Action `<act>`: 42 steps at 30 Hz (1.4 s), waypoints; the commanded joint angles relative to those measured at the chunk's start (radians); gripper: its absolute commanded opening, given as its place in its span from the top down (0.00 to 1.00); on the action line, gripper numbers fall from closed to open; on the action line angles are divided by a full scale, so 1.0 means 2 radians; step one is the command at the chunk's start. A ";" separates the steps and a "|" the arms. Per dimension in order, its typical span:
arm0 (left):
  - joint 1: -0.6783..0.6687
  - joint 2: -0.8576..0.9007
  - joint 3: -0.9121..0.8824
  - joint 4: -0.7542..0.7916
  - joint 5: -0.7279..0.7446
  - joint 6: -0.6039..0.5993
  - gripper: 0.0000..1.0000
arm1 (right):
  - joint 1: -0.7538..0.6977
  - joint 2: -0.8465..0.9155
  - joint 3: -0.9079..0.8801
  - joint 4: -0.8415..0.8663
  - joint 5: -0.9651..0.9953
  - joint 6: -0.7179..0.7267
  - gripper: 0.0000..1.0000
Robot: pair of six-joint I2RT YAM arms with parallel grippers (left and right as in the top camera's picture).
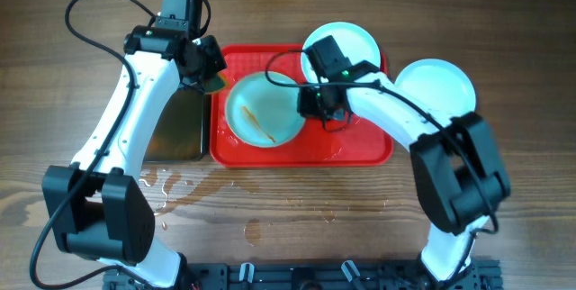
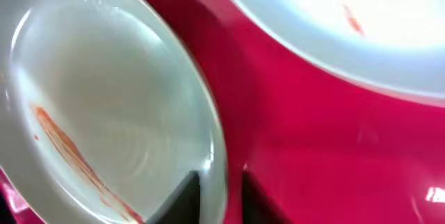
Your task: Clean dirty plates on tray and stack at the side
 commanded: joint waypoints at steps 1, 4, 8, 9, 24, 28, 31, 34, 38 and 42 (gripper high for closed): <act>-0.002 0.004 0.005 0.002 0.005 -0.005 0.96 | 0.002 0.013 0.014 0.014 -0.010 -0.006 0.64; -0.002 0.004 0.005 0.002 0.005 -0.005 0.96 | -0.014 0.013 0.014 0.056 -0.016 -0.087 0.60; -0.002 0.004 0.005 0.002 0.004 -0.005 0.96 | -0.016 0.017 0.014 0.121 -0.020 -0.184 0.59; -0.002 0.004 0.005 0.002 0.004 -0.005 0.96 | -0.016 0.017 0.014 0.128 -0.019 -0.191 0.60; -0.002 0.004 0.005 0.013 0.005 -0.005 0.96 | 0.005 0.093 0.056 0.083 -0.064 -0.064 0.96; -0.002 0.004 0.005 0.013 0.005 -0.005 0.96 | 0.001 0.093 0.056 0.021 -0.064 0.022 0.96; -0.002 0.004 0.005 0.012 0.005 -0.005 0.96 | -0.001 0.093 0.056 0.017 -0.064 0.025 0.89; -0.002 0.011 0.003 0.009 0.005 -0.005 0.96 | -0.010 0.092 0.059 0.025 -0.064 0.013 0.69; -0.003 0.043 -0.019 0.023 0.005 -0.002 0.96 | -0.013 0.092 0.059 0.034 -0.066 0.010 0.89; -0.010 0.094 -0.035 0.060 0.040 0.039 0.96 | -0.013 0.092 0.059 0.038 -0.066 0.009 0.96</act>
